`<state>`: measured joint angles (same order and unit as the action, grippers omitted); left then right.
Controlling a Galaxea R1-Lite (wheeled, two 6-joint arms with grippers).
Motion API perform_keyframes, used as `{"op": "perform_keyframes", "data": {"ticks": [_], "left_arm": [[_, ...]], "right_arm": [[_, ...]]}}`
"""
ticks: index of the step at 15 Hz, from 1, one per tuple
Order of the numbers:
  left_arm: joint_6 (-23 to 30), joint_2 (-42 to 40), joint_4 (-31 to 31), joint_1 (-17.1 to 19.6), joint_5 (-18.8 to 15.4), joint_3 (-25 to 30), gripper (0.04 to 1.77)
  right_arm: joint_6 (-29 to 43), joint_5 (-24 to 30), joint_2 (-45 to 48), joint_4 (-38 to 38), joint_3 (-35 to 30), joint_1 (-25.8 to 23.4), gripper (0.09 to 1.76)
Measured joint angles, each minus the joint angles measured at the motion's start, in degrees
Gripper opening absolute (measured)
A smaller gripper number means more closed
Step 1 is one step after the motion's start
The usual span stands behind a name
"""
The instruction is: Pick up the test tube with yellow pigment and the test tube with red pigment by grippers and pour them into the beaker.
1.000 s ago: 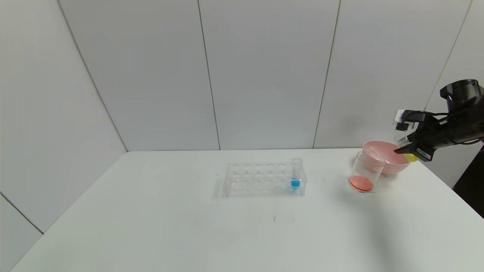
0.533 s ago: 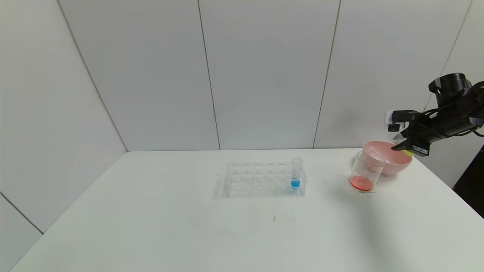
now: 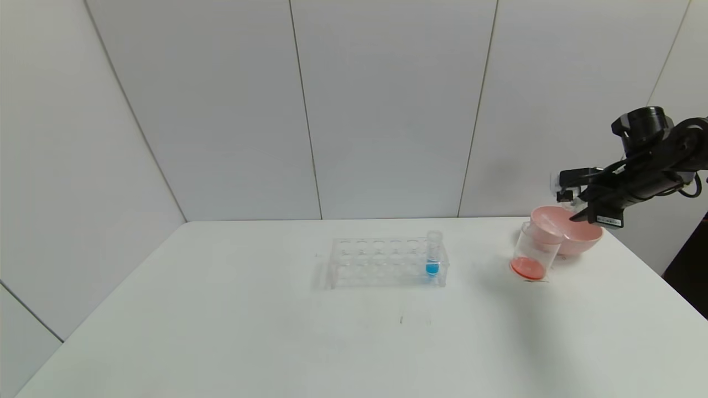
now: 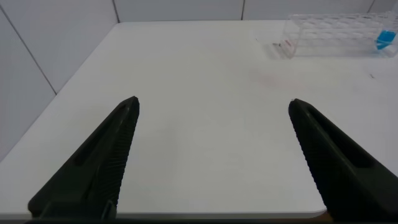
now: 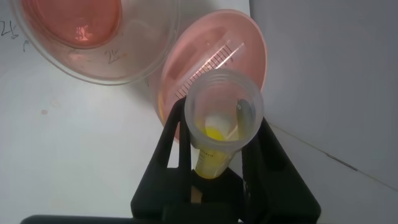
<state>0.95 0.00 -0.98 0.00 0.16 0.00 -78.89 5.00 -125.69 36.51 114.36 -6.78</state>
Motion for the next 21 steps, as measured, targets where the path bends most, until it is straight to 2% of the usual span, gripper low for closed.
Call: {"op": "perform_keyframes", "data": {"ticks": [14, 21], "left_arm": [[0.0, 0.0, -0.02, 0.0, 0.0, 0.0, 1.72], [-0.02, 0.0, -0.02, 0.0, 0.0, 0.0, 1.72]], "right_arm": [[-4.86, -8.77, -0.04, 1.58, 0.22, 2.68, 0.52], [-7.44, -14.96, -0.02, 1.72, 0.24, 4.78, 0.52]]}}
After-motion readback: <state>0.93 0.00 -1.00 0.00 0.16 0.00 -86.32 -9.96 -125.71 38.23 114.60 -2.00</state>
